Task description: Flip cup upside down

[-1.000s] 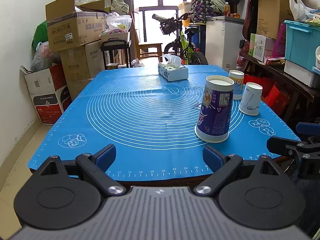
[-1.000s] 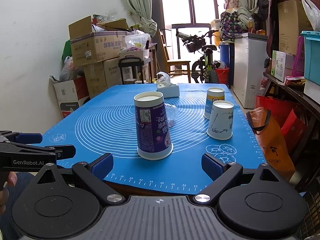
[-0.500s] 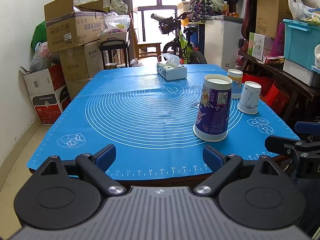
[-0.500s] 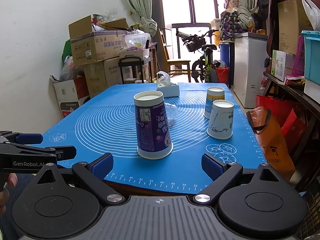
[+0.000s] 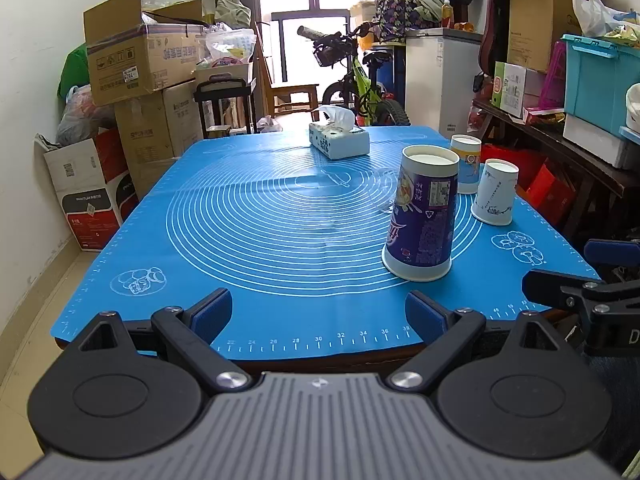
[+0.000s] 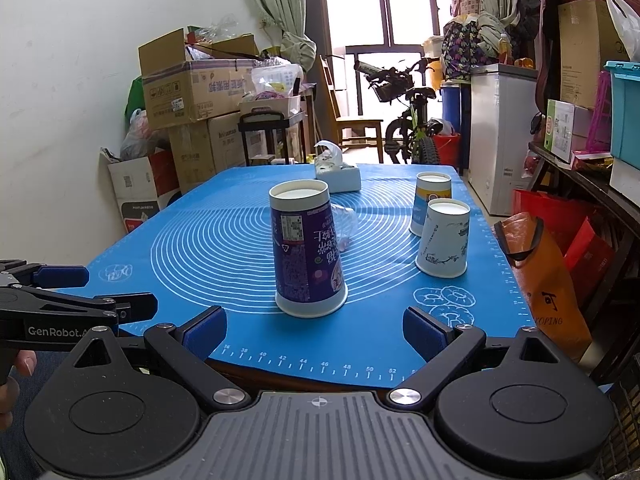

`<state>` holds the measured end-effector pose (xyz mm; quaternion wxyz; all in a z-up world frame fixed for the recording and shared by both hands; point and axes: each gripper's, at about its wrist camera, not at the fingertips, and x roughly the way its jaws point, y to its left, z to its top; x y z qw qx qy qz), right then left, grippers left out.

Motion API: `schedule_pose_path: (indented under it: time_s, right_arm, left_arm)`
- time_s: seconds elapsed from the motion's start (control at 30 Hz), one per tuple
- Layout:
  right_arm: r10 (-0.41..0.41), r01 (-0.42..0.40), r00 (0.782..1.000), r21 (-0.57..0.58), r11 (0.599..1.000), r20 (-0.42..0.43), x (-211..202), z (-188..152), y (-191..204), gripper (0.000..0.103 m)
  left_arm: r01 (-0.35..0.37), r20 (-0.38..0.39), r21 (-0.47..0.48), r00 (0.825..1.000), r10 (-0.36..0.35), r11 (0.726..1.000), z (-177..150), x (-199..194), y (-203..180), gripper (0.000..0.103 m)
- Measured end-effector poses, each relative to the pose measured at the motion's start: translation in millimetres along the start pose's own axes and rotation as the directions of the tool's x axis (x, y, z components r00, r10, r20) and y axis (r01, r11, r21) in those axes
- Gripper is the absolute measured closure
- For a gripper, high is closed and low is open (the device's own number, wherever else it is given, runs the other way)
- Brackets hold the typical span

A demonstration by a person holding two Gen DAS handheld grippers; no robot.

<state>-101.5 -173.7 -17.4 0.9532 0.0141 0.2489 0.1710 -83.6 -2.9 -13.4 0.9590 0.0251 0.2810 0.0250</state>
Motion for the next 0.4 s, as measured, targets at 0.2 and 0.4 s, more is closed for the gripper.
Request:
schedule_pose_path:
  time_s: [0.2, 0.4]
  right_arm:
    - [0.001, -0.001, 1.0, -0.002, 1.0, -0.004, 1.6, -0.7, 1.2, 0.008]
    - [0.001, -0.001, 1.0, 0.0, 1.0, -0.007, 2.7, -2.3, 1.1, 0.008]
  left_arm:
    - [-0.001, -0.004, 0.002, 1.0, 0.001, 1.0, -0.3, 0.6, -0.4, 0.01]
    - [-0.009, -0.009, 0.004, 1.0, 0.009, 1.0, 0.0, 3.2, -0.8, 0.004]
